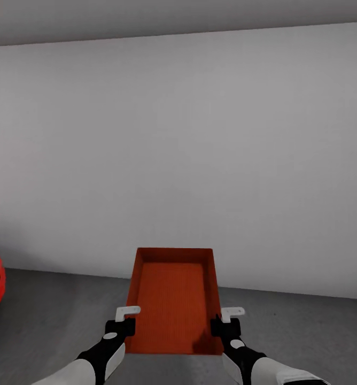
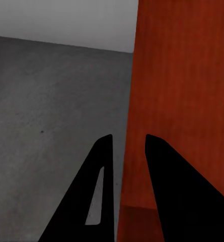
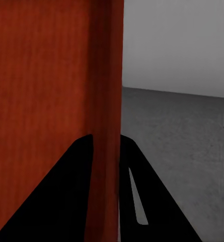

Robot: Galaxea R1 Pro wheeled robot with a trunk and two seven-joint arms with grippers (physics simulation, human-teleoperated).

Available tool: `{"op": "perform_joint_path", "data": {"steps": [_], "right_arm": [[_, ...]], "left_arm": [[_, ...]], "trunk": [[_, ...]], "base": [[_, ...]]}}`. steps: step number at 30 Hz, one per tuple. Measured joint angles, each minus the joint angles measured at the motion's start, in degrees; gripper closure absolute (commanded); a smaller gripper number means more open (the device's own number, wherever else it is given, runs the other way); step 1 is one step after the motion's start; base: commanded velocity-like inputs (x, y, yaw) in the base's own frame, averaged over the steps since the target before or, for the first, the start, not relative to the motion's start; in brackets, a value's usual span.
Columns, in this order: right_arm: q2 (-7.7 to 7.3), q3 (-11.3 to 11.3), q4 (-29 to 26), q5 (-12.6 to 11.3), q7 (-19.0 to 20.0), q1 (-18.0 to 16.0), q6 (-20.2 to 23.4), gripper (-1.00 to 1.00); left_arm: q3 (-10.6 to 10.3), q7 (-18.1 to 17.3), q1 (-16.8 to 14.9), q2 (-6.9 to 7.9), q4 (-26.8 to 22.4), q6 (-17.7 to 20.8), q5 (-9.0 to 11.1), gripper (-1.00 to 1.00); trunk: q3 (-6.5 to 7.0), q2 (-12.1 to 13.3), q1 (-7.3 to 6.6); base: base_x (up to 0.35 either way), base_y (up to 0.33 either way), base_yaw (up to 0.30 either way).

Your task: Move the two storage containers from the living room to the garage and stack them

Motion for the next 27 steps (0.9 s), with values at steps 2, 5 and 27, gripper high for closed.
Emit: {"op": "perform_joint_path", "data": {"steps": [2, 5, 27], "right_arm": [[0.03, 0.2, 0.1, -0.3, 0.0, 0.0, 0.0, 1.00], [0.05, 0.4, 0.3, -0.5, -0.1, 0.0, -0.3, 1.00], [-0.01, 0.0, 0.2, -0.1, 0.0, 0.0, -0.3, 1.00]], "left_arm": [[0.0, 0.0, 0.0, 0.00, 0.0, 0.0, 0.0, 1.00], [-0.1, 0.0, 0.0, 0.00, 0.0, 0.0, 0.0, 1.00], [-0.1, 0.1, 0.0, -0.02, 0.0, -0.1, -0.1, 1.00]], "trunk": [[0.00, 0.0, 0.00], [0.00, 0.0, 0.00], [0.00, 0.0, 0.03]], "base": [[0.320, 0.110, -0.013], [0.320, 0.110, -0.139], [0.233, 0.078, -0.177]]}}
